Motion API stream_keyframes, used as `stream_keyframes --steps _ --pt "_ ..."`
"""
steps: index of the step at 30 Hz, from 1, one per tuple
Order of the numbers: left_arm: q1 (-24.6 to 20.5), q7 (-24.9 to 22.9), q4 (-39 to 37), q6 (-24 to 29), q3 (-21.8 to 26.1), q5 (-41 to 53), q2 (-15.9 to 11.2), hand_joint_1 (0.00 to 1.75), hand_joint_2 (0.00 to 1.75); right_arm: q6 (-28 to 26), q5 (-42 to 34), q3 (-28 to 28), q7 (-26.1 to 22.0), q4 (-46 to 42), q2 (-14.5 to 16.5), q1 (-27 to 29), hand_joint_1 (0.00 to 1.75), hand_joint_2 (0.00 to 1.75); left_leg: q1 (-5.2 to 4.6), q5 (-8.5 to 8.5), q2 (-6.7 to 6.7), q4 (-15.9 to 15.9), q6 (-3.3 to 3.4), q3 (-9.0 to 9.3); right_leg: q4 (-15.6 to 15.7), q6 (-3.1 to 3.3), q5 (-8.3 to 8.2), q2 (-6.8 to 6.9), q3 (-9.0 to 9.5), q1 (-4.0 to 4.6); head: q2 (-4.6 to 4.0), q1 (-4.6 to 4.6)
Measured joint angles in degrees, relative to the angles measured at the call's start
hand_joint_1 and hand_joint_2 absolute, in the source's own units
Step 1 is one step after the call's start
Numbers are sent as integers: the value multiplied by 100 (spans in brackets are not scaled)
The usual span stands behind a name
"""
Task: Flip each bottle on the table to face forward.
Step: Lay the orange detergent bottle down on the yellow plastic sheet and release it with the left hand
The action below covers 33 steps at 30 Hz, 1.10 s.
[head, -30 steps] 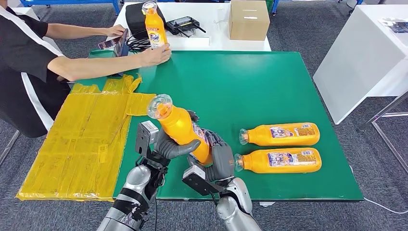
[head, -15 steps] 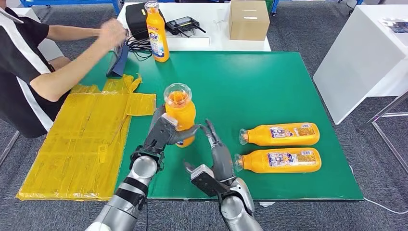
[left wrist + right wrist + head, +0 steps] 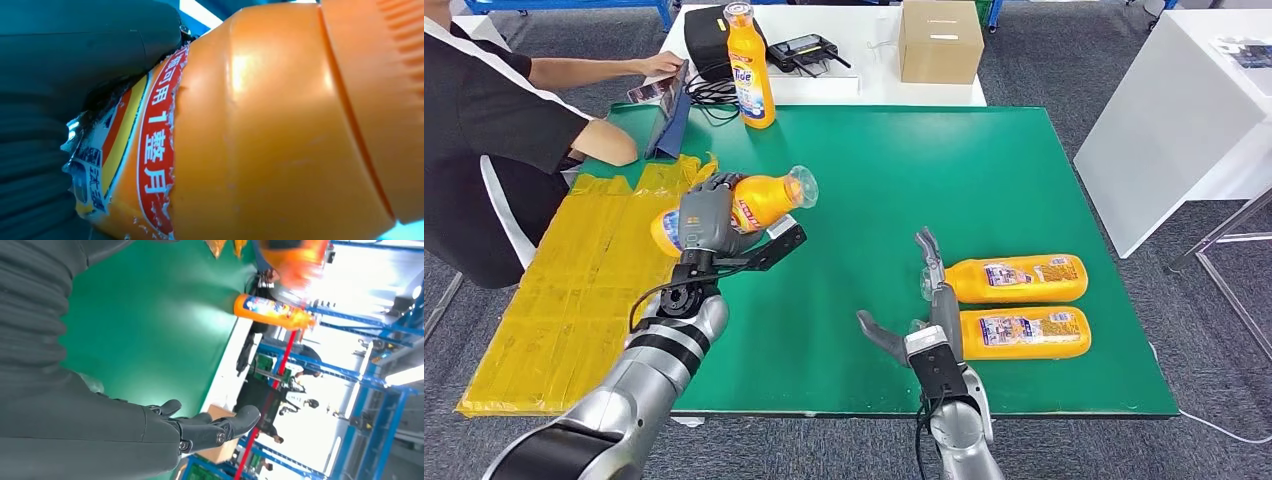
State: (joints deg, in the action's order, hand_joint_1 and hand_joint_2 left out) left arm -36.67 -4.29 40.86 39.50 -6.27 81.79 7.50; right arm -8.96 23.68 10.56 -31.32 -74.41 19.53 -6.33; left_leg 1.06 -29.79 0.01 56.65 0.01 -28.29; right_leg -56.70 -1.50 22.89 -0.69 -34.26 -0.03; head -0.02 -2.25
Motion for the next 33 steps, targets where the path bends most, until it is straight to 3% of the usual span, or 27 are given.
stream_keyframes --steps 3,5,10,16,17,18,20,21,22,33 --pt "-250 -1384 -687 -4 -422 659 -288 175 175 1 -34 -40 -41 -136 0 -6 0 175 1 1 3 0 -1 1 -5 0 0 -1 -2 1 0 -1" --pt "-356 -1777 -1023 -100 -759 690 -453 175 175 -12 -38 -49 -54 -213 1 -12 0 175 1 1 0 0 -1 -1 -6 0 1 0 -2 2 0 1" --pt "-508 -2257 -1724 -743 -1439 683 -790 175 175 -130 -20 -48 -70 -384 -15 -10 0 175 1 1 5 0 -1 -4 -6 0 2 -3 -2 1 0 1" --pt "-521 -2345 -2181 -1187 -1539 628 -1013 175 175 -242 20 -33 -70 -491 -76 -4 0 175 0 0 5 0 -1 -4 -5 0 2 -2 -2 1 0 2" --pt "-520 -2325 -2223 -1203 -1534 579 -1034 163 175 -245 26 -31 -70 -497 -81 -3 0 175 0 0 4 0 -1 -4 -5 1 2 -2 -2 1 0 0" --pt "-516 -2285 -2252 -1209 -1522 510 -1050 128 175 -249 34 -30 -70 -500 -83 -2 0 175 1 0 3 0 -1 -5 -5 1 2 -2 -2 1 0 0" --pt "-508 -2184 -2294 -1197 -1459 353 -1070 41 175 -261 56 -29 -66 -502 -90 -2 0 175 1 1 -1 0 -1 -5 -5 1 2 0 -2 1 0 1" --pt "-505 -2145 -2308 -1183 -1415 294 -1073 8 175 -268 68 -28 -61 -502 -95 -2 0 175 1 1 -3 0 -1 -5 -5 1 2 1 -1 1 0 1" --pt "-503 -2117 -2318 -1169 -1372 249 -1074 0 175 -279 80 -27 -55 -502 -99 -2 0 175 1 1 -4 0 -1 -4 -5 1 2 1 -1 0 0 2" --pt "-490 -1790 -2370 -1125 -917 -29 -1044 0 175 -373 188 22 -32 -502 -105 0 0 175 0 1 -7 0 -1 1 -5 1 2 1 1 0 0 2"
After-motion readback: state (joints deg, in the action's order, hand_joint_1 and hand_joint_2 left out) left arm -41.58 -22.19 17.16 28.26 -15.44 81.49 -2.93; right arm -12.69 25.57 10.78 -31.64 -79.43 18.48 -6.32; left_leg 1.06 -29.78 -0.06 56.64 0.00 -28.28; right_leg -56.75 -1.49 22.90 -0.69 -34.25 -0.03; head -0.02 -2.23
